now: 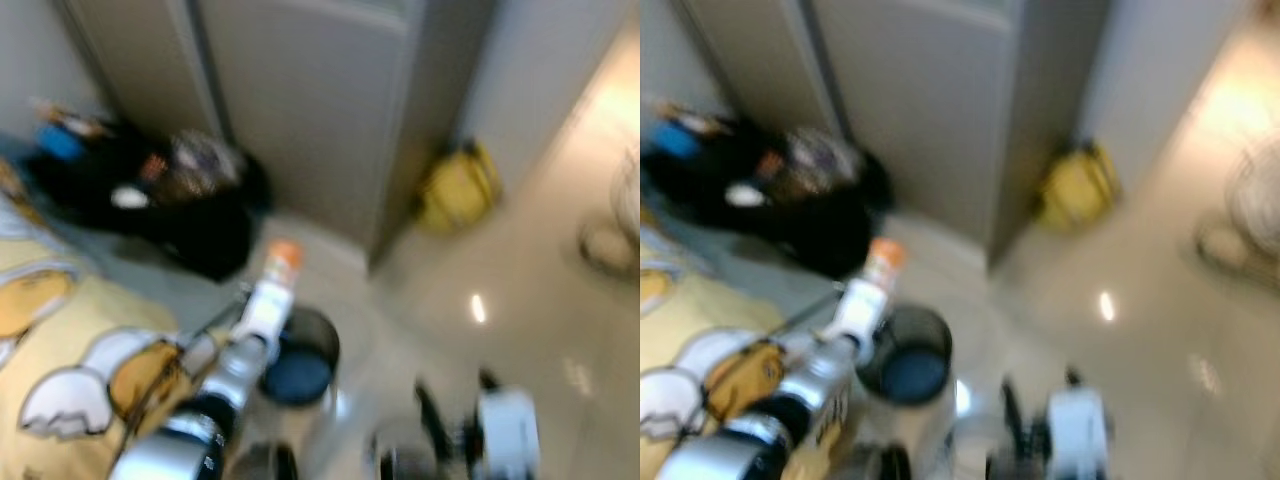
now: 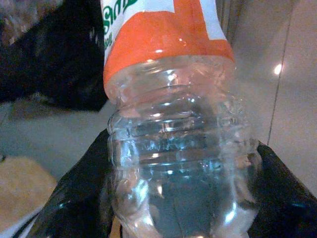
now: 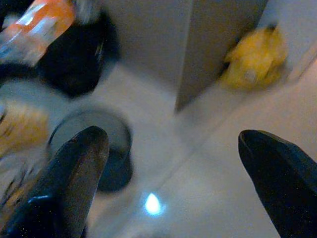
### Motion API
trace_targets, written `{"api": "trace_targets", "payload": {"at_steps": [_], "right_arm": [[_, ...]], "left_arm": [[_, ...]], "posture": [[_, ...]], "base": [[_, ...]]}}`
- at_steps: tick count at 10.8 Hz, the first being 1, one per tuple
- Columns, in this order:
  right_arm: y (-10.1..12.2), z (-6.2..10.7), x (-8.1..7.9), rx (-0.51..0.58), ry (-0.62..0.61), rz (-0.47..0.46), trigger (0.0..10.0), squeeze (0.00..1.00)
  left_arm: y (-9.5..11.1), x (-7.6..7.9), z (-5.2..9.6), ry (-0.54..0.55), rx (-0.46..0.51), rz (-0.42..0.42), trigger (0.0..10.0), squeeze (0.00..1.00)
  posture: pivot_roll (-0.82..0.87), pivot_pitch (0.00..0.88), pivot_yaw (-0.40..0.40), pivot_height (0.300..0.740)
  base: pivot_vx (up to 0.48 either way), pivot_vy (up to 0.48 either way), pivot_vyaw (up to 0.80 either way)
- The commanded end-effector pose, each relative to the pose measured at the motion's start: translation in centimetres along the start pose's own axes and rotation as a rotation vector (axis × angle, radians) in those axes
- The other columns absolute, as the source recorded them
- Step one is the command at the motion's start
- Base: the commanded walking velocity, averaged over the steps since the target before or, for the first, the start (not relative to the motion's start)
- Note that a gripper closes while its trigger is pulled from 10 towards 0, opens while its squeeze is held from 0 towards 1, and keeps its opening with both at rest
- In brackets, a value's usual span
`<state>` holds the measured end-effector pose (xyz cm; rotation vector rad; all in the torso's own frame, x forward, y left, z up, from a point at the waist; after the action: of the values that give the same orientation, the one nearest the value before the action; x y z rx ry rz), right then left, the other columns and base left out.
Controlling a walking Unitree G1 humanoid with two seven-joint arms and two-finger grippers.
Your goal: Clean up the room
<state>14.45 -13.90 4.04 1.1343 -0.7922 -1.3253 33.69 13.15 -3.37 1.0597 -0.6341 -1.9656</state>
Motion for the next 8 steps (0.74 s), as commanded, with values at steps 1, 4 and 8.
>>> {"api": "trace_targets", "payload": {"at_steps": [1,4,8], "right_arm": [[0.2,0.8,-1.6,-0.009,0.052,0.013,10.0,0.0],[-0.3,2.7,-3.0,-0.07,0.078,-0.006,10.0,0.0],[-0.2,4.7,-4.4,-0.121,0.115,-0.006,10.0,0.0]], "left_arm": [[-1.1,-0.2,0.2,0.012,-0.042,-0.012,10.0,0.0],[-4.5,-0.2,1.1,0.027,-0.12,-0.035,10.0,0.0],[-4.2,-4.3,0.7,0.154,-0.138,0.02,10.0,0.33]], "posture": [[-0.35,0.355,0.084,0.727],[-0.35,0.392,0.075,0.727],[-0.35,0.442,0.063,0.727]], "base": [[0.0,0.0,0.0],[0.0,0.0,0.0],[0.0,0.0,0.0]]}}
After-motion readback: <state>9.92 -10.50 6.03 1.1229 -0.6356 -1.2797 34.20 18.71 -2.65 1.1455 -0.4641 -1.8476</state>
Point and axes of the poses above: a point about 5 cm out from each wrist's last joint towards the gripper, its own z axis pointing back from the gripper into the wrist, its own y axis along the axis of the wrist's last joint, x = y × z, the point moved 5 cm from there along -z, pointing out of the wrist towards the gripper, and after that the axes turned 14 degrees about -z, right-handed, at the moved point
